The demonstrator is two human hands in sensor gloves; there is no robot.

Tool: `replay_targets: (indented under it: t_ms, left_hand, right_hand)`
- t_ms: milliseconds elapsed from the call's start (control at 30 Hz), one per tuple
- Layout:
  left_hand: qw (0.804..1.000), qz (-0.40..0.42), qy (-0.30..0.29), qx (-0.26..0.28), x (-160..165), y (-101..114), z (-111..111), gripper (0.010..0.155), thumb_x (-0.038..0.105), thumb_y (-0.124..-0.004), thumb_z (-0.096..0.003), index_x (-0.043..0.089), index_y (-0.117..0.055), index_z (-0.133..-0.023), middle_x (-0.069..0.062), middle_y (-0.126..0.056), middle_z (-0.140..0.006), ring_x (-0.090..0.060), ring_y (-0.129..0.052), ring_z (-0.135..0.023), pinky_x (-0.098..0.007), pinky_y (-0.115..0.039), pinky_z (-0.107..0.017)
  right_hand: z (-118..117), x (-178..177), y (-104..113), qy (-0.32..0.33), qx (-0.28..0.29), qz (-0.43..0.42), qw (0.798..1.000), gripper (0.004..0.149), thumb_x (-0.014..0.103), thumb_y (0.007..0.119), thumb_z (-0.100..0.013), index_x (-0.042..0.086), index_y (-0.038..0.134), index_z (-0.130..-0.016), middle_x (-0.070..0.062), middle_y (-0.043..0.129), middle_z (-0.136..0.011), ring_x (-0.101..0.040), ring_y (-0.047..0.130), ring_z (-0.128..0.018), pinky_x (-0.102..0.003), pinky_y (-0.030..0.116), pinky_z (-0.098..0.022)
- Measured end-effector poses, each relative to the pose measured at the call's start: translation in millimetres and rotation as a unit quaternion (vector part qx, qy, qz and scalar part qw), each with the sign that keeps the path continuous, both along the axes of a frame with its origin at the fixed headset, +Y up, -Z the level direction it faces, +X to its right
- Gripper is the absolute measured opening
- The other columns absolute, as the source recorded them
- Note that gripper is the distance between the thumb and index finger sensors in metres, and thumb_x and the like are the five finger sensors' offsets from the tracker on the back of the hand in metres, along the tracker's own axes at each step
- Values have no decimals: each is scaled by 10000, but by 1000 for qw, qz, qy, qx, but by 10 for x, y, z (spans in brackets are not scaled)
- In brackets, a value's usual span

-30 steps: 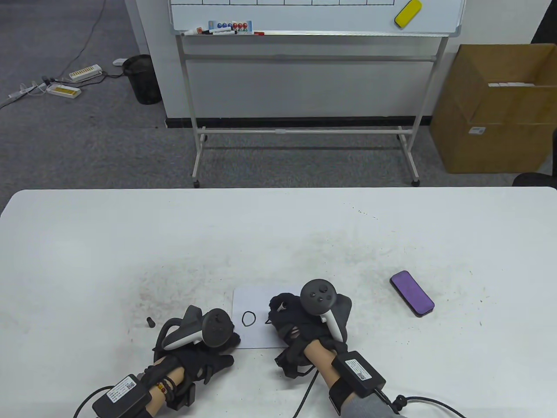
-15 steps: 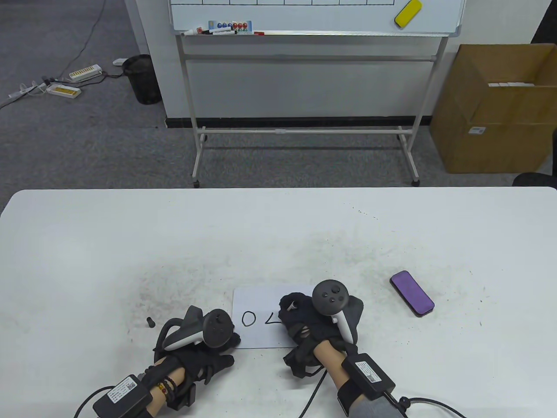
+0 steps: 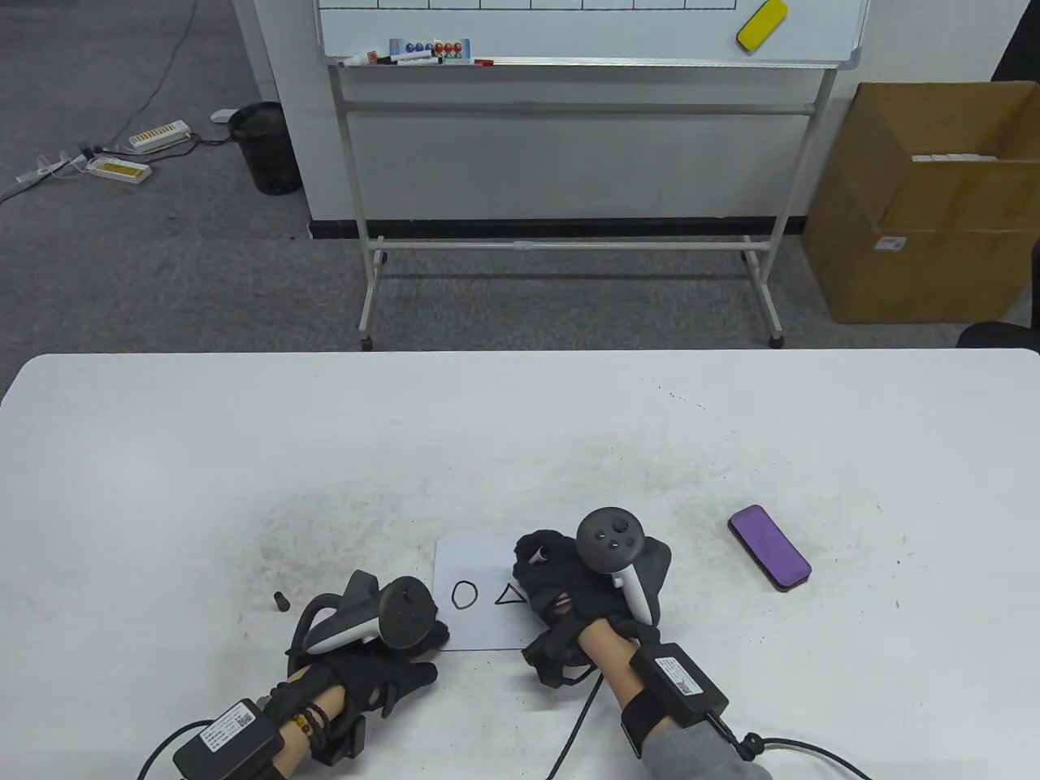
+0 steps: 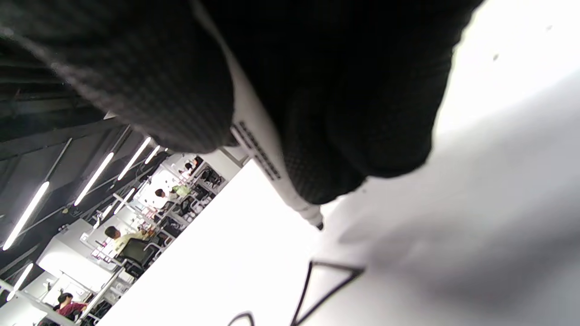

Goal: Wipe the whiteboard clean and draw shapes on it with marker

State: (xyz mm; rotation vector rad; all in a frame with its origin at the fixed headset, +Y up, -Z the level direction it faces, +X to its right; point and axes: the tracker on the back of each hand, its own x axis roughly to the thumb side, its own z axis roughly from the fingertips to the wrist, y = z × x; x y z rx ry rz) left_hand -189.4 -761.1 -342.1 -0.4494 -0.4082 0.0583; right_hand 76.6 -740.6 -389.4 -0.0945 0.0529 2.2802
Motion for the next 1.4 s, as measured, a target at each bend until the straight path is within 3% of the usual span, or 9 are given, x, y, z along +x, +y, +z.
replay_targets:
  t_ms: [200, 533, 867, 1000, 1400]
  left_hand:
    - [1000, -3, -1, 2, 4, 0, 2, 633, 491, -756, -402, 302, -658, -998, 26, -515, -1182, -333, -528, -1121, -642, -540, -764]
    - [1000, -7, -1, 3, 10, 1, 7, 638, 493, -757, -395, 305, -656, -996, 26, -512, -1183, -331, -527, -1122, -641, -542, -763]
    - [1000, -10, -2, 9, 26, 3, 16, 637, 494, -755, -395, 302, -659, -994, 21, -520, -1180, -329, -541, -1118, -638, -552, -760]
    - [1000, -11, -2, 9, 26, 2, 17, 638, 494, -755, -395, 300, -658, -995, 20, -516, -1181, -330, -539, -1118, -639, -552, -759]
    - [1000, -11, -3, 7, 23, 3, 16, 637, 495, -755, -395, 303, -657, -994, 19, -514, -1182, -328, -535, -1120, -641, -549, -760]
  right_hand:
    - [-2, 172, -21, -20, -2, 11, 1000, 429, 351, 970, -328, 247, 942, -743, -113, 988, -770, -297, 1152, -535, -356, 992, -379]
    - [7, 178, -80, -11, -12, 22, 1000, 436, 340, 970, -331, 251, 930, -756, -109, 975, -790, -296, 1143, -562, -358, 986, -399]
    - [49, 190, -45, 9, -28, 42, 999, 428, 383, 961, -328, 237, 947, -729, -105, 1005, -737, -281, 1158, -498, -343, 998, -351]
    - [1, 224, -18, -29, 8, 0, 1000, 434, 367, 962, -329, 238, 939, -742, -114, 991, -759, -293, 1154, -516, -353, 993, -364]
    - [-41, 323, -97, -51, -8, 23, 998, 438, 361, 961, -330, 235, 934, -749, -115, 988, -767, -293, 1154, -529, -355, 991, -375]
